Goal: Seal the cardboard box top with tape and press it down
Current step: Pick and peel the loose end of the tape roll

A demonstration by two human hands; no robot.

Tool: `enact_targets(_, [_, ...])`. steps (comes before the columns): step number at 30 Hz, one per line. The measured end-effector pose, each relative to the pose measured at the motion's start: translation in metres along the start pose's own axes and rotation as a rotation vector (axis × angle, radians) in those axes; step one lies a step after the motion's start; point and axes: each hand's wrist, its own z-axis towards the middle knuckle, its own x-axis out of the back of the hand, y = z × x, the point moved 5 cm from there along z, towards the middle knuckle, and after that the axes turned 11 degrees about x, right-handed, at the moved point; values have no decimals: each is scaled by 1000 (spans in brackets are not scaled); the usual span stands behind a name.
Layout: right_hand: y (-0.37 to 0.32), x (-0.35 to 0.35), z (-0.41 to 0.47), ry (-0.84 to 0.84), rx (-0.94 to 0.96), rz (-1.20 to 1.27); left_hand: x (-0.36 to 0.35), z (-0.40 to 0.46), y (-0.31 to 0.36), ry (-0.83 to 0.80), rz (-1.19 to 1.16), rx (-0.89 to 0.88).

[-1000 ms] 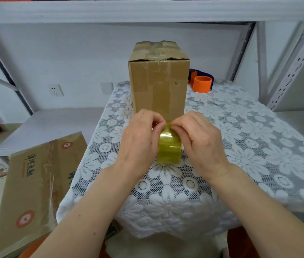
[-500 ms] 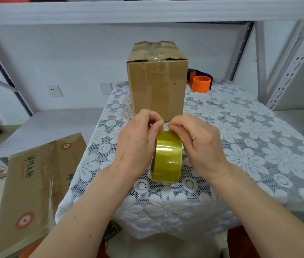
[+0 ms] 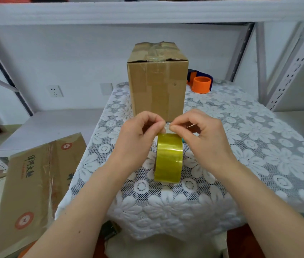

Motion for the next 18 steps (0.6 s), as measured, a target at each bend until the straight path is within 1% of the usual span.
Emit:
enact_targets(3, [2, 2, 1, 11, -67, 24, 2, 2, 0, -94, -92, 61])
enact_targets(6, [1, 1, 1, -1, -75, 2, 5, 1, 0, -154, -148, 126])
enact_targets(12, [-5, -3, 0, -2, -6, -18, 8, 1, -1, -72, -132, 181])
enact_targets(18, [-9, -5, -1, -1, 75, -57, 7, 2, 1, -28, -169, 177])
